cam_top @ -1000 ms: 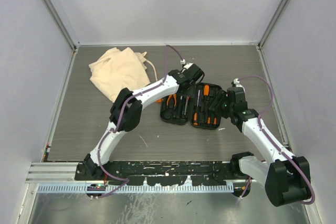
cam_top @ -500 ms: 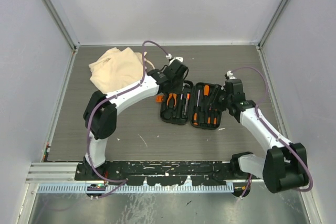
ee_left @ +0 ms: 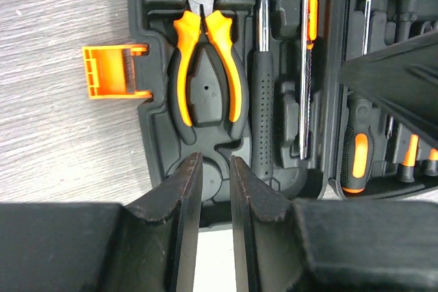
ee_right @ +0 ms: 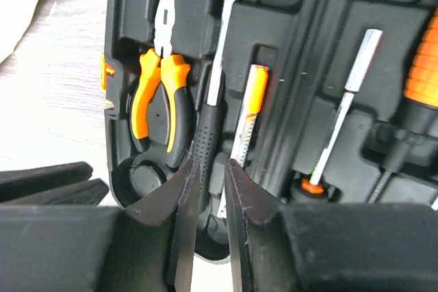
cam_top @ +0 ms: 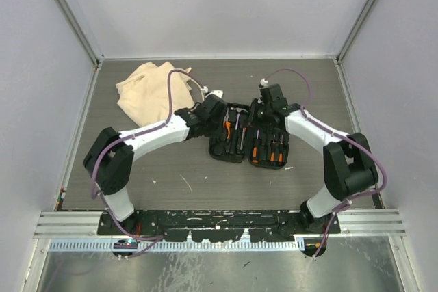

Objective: Sort the tools into containers
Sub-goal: Place the utility knife in the storage box.

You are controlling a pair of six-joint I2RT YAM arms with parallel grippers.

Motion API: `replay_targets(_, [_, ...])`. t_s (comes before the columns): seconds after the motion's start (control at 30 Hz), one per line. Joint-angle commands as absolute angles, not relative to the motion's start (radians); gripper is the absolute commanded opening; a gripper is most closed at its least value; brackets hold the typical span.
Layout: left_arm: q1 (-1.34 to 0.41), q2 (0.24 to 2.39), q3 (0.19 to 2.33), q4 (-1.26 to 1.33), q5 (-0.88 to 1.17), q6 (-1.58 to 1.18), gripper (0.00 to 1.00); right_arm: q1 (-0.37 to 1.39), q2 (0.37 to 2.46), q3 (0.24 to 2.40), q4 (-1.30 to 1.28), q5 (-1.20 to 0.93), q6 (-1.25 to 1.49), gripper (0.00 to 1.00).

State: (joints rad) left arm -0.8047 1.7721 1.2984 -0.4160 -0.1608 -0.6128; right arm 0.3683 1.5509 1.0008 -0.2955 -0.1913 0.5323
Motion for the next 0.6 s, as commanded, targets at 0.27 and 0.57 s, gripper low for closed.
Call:
replay_targets(0.27, [-0.751,1.661,1.196,-0.305,-0.137,-0.619,0.21,0.501,1.682,1.182,-0.438,0.019,0.548,0.17])
replay_targets(0.57, [-0.744,1.685,1.203,-0.294,-0.103,-0.617,0.17,0.539,1.714,1.215,-0.498,0.122,0.542,0.14])
